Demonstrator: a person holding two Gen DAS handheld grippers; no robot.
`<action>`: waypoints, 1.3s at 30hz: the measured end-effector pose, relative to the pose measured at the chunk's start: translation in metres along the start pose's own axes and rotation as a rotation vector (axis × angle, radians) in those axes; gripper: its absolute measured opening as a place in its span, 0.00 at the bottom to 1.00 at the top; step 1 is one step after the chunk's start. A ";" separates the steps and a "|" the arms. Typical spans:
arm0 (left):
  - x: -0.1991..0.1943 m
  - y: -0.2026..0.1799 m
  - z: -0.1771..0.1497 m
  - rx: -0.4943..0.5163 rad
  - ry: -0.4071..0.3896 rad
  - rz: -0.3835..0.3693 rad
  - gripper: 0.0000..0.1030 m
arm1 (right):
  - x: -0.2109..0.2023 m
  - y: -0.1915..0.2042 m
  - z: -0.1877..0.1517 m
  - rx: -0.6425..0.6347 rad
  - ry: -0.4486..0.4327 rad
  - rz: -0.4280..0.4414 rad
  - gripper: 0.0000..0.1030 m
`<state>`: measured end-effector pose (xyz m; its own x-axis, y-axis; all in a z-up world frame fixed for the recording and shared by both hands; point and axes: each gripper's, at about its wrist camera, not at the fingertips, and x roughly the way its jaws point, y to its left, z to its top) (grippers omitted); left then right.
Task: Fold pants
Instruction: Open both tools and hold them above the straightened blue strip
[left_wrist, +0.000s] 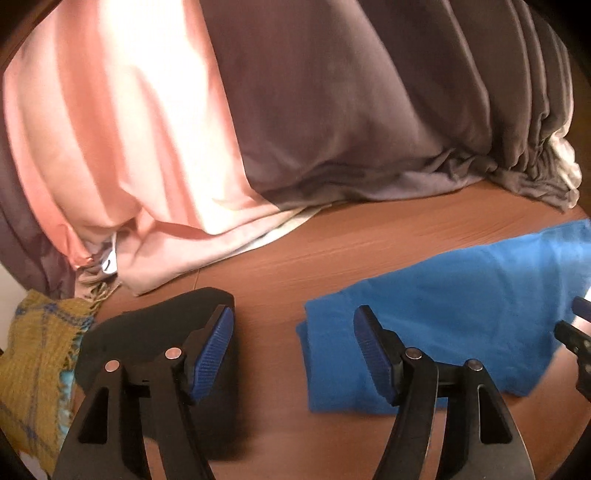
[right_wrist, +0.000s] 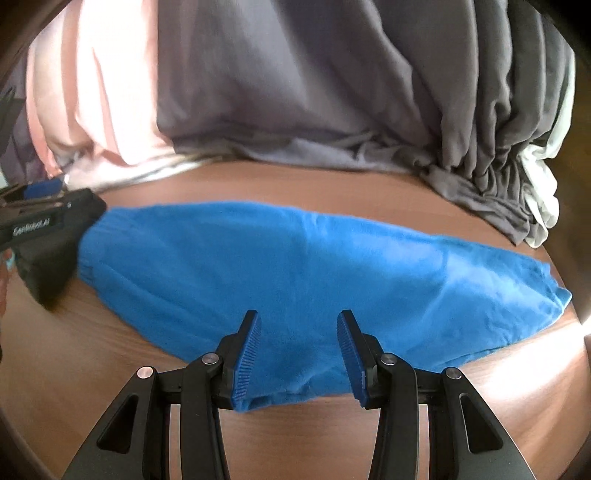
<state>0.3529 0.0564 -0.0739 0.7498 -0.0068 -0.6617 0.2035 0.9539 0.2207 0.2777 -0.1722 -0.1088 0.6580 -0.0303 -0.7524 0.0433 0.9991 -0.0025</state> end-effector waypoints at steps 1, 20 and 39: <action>-0.009 -0.003 -0.001 -0.006 -0.005 0.002 0.65 | -0.006 -0.003 0.000 0.000 -0.016 0.010 0.43; -0.118 -0.113 -0.012 -0.056 -0.108 -0.116 0.74 | -0.116 -0.103 -0.011 0.071 -0.229 -0.002 0.59; -0.104 -0.286 0.037 -0.103 -0.117 -0.181 0.78 | -0.093 -0.295 -0.035 0.272 -0.222 -0.082 0.59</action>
<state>0.2397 -0.2268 -0.0414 0.7757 -0.2097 -0.5952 0.2805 0.9594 0.0276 0.1776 -0.4632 -0.0612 0.7899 -0.1455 -0.5958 0.2812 0.9492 0.1410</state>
